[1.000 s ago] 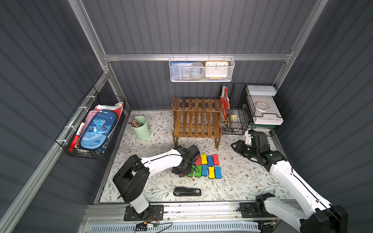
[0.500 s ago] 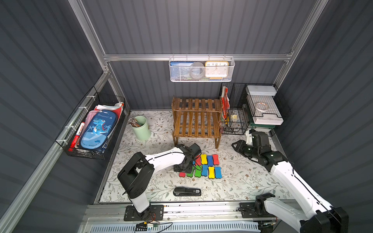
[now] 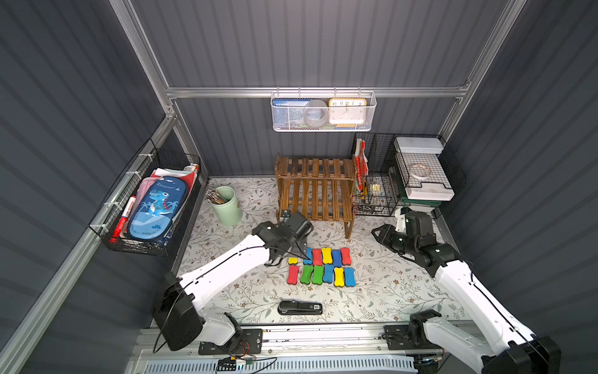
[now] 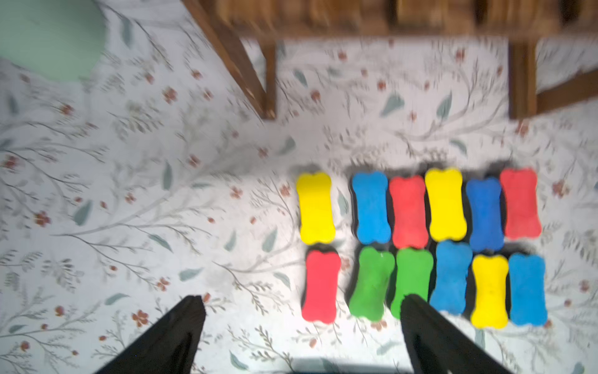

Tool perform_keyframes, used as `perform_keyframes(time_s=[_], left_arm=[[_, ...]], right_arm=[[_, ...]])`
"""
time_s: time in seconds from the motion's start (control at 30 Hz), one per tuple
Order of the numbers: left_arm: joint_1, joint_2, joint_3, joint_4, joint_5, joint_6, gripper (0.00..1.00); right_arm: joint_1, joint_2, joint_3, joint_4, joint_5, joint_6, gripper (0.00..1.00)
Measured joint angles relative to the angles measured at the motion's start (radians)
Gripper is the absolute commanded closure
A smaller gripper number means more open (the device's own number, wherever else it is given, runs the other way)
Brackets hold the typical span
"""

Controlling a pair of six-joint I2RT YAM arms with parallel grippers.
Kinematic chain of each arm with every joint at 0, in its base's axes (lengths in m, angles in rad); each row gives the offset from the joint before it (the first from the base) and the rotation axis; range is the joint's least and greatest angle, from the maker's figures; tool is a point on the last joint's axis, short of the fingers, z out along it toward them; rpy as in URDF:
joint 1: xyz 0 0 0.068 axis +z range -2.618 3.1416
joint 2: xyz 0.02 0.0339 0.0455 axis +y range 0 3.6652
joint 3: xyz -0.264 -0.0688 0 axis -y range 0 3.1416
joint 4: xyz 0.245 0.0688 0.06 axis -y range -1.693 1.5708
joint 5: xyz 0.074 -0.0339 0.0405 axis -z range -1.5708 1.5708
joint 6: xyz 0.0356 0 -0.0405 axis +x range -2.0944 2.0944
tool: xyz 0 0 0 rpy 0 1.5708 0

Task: Remove the whiteboard erasers from the shelf
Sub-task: Reset both arms

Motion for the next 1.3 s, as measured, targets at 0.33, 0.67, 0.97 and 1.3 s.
perform_keyframes(time_s=[0.33, 0.67, 0.97, 1.3], left_arm=[[0.25, -0.138, -0.179, 0.356, -0.23, 0.361, 0.01], [0.384, -0.049, -0.5, 0.887, -0.132, 0.579, 0.01], [0.441, 0.117, -0.667, 1.254, -0.14, 0.654, 0.0], [0.558, 0.278, -0.71, 1.576, -0.061, 0.684, 0.01]], right_arm=[[0.0, -0.003, 0.0, 0.001, 0.008, 0.01, 0.57], [0.0, -0.024, 0.0, 0.016, 0.024, 0.014, 0.52], [0.0, -0.048, 0.0, 0.015, 0.076, 0.014, 0.37], [0.0, -0.121, 0.012, 0.008, 0.161, -0.02, 0.01]])
